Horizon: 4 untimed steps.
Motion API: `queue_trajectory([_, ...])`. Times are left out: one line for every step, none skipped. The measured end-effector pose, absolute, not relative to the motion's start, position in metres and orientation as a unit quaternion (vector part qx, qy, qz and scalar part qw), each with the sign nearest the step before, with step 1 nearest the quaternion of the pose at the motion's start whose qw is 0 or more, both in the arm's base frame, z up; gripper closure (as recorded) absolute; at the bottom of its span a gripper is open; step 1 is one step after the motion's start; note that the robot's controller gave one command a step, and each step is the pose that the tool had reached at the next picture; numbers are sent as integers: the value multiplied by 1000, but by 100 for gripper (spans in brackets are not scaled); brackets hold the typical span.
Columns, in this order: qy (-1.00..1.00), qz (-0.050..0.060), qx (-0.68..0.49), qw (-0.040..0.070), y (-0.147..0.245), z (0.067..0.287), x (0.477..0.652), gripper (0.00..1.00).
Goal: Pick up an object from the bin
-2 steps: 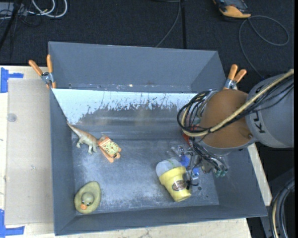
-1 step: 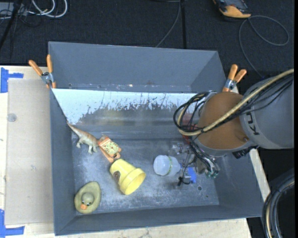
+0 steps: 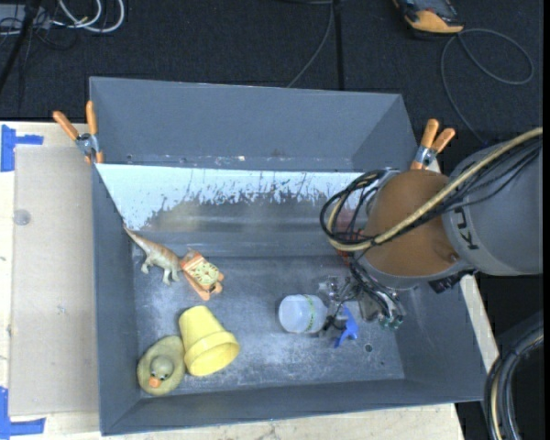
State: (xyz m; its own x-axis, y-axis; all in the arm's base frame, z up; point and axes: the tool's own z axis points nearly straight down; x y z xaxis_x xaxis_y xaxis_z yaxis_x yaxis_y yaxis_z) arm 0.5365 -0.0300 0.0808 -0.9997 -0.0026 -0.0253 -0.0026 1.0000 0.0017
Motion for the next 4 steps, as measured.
queue_trajectory([1000, 1, -1, 13, -30, 81, 537, 100])
queue_trajectory([1000, 1, 14, 12, -38, 165, 550, 100])
queue_trajectory([1000, 1, 14, 12, -38, 165, 550, 100])
queue_trajectory([1000, 1, 18, 13, -38, 278, 560, 100])
